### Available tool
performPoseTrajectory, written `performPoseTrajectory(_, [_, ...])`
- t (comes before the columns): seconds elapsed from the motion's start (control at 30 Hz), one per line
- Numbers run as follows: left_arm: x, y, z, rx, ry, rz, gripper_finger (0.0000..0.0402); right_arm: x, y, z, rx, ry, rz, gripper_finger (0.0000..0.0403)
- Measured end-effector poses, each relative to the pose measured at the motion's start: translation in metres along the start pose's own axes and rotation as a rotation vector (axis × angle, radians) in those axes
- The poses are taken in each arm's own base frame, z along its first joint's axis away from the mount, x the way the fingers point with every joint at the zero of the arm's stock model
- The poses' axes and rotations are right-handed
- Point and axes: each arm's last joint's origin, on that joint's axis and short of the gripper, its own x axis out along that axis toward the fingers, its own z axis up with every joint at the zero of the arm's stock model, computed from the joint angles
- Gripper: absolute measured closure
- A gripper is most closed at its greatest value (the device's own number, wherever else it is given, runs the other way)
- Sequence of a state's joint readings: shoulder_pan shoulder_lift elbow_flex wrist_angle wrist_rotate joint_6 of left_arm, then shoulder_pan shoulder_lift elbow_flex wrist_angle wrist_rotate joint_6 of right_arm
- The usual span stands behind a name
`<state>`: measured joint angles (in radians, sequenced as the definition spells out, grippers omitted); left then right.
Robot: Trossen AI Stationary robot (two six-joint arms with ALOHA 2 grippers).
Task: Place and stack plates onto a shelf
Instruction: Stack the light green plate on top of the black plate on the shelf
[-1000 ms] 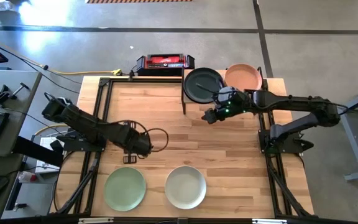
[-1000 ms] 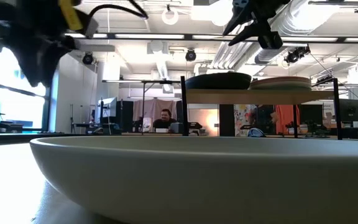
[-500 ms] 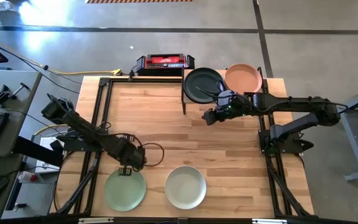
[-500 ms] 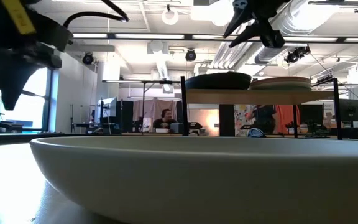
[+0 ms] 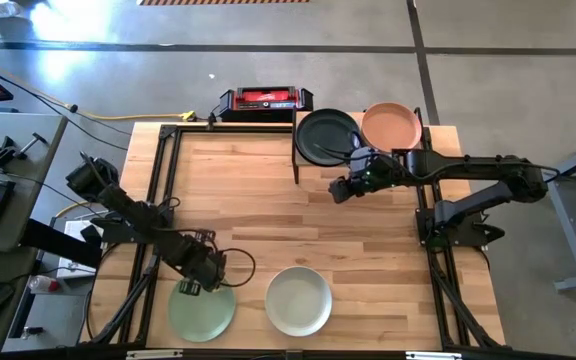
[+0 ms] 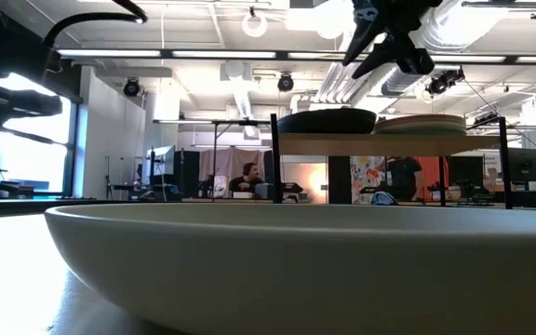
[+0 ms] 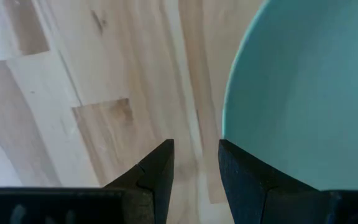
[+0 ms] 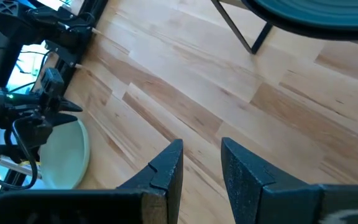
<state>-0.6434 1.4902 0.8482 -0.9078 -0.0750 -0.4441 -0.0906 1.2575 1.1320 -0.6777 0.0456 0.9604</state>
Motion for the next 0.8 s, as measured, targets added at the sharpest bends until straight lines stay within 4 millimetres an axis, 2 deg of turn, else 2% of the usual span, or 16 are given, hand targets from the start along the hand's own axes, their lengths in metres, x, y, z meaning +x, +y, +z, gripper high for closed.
performPoseTrajectory(0.57, [-0.0001, -0.0036, 0.0022, -0.097, 0.01, -0.096, 0.0287, 0.0002, -0.0011, -0.0017, -0.026, 0.033, 0.002, 0.0311])
performPoseTrajectory(0.8, [0.0, -0.0022, -0.0006, -0.115, 0.039, -0.082, 0.0287, 0.0002, -0.0012, -0.0018, -0.028, 0.033, 0.001, 0.0311])
